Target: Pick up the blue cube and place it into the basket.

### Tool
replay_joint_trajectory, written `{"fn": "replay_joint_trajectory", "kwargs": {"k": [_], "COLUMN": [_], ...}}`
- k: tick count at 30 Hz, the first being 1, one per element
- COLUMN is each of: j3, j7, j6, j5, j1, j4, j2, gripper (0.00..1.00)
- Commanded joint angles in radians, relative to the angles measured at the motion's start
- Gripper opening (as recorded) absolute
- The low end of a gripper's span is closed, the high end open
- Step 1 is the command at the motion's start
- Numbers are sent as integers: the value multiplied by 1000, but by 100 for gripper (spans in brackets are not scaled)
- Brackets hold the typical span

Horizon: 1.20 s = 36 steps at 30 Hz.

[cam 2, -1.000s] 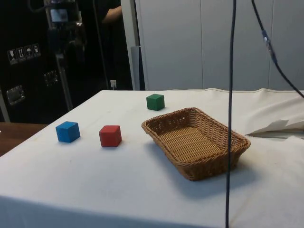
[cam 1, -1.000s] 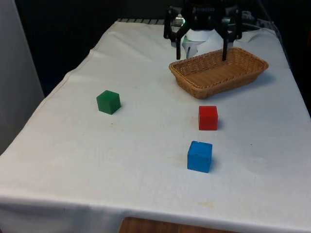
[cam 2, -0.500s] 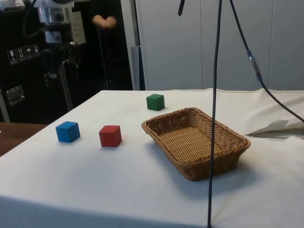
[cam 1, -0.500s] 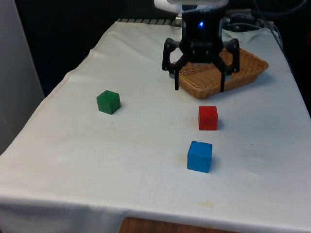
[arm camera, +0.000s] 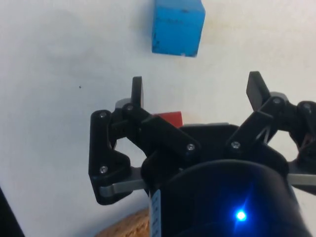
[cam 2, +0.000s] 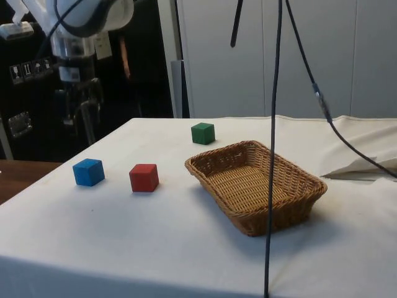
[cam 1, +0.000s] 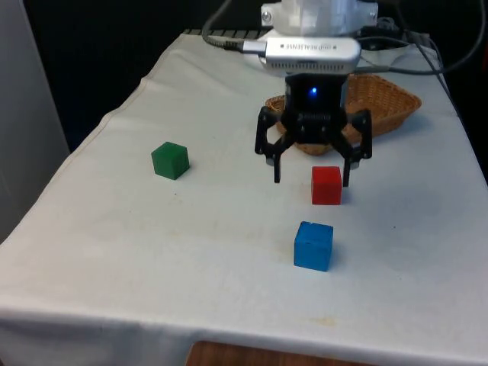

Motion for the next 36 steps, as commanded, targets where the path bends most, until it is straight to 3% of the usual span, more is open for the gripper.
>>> {"fn": "replay_joint_trajectory", "kwargs": {"k": [1, 20, 36], "j3": [1, 6, 3], "j7": [2, -1, 2], "j6": [7, 47, 59], "j5": [1, 9, 4], "j1": [0, -2, 1], "j4": [12, 78, 107], "j2": [17, 155, 193], "gripper": [100, 100, 100]}}
